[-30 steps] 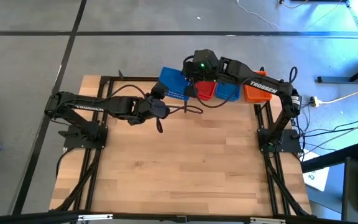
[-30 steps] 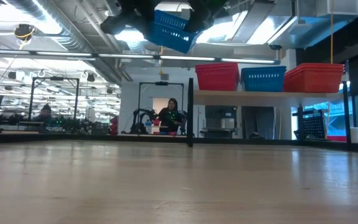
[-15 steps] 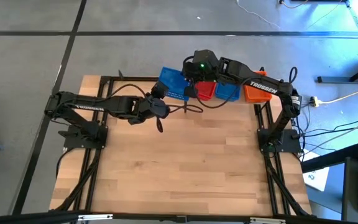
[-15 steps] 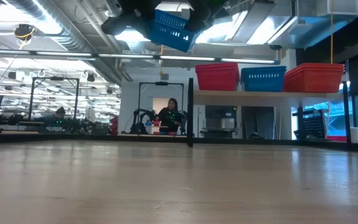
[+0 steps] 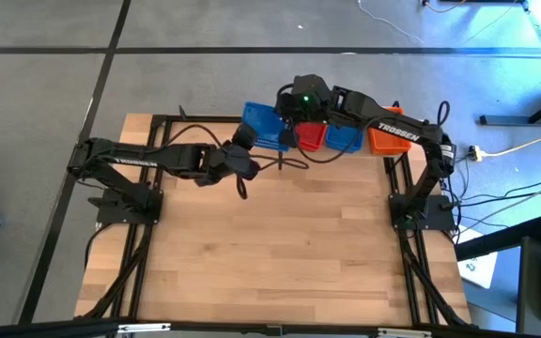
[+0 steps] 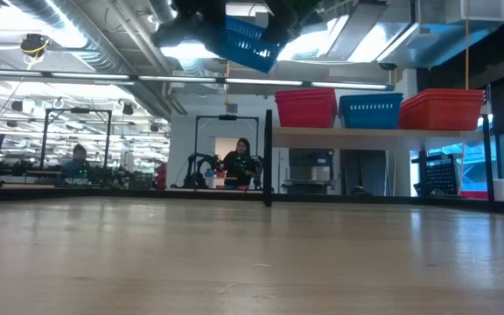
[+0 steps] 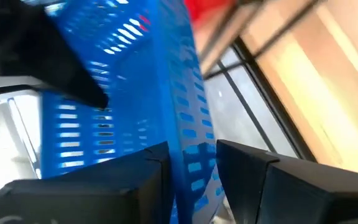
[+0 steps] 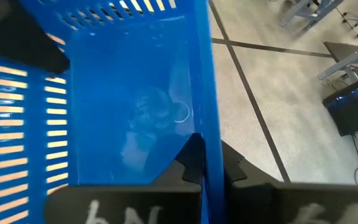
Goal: Stack baskets on shelf by color
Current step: Stack the blue bin on top of the stacked blue bins on the shelf
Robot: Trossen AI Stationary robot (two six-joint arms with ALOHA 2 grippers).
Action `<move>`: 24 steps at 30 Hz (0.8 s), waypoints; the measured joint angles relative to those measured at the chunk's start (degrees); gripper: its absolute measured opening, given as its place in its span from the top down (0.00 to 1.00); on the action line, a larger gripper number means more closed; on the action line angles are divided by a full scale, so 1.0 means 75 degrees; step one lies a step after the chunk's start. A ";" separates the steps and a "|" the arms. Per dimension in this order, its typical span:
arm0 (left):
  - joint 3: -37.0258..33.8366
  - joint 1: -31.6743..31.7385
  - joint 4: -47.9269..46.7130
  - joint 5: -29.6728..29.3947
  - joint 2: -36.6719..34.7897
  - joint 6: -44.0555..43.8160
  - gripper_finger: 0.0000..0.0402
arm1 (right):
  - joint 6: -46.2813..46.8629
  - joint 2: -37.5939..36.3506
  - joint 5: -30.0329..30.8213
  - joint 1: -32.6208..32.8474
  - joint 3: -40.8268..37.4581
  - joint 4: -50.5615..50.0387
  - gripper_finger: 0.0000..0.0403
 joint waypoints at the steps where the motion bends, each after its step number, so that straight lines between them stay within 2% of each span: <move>1: 0.0000 0.0000 0.0280 0.0004 0.0000 0.0000 0.76 | 0.0000 -0.0011 0.0004 -0.0015 0.0000 -0.0011 1.00; 5: 0.0021 -0.0102 0.0937 -0.0007 -0.0062 0.0300 0.76 | 0.0029 -0.0029 0.0134 -0.0055 0.0003 -0.0148 1.00; 17: 0.0578 -0.0431 0.0947 0.0571 -0.0056 0.0446 0.76 | -0.0027 -0.0020 0.0218 -0.0154 0.0003 -0.0489 1.00; 24: 0.1275 -0.0692 0.1042 0.0538 -0.0062 0.0053 0.76 | 0.0249 0.0012 0.1001 -0.0163 0.0070 -0.0758 1.00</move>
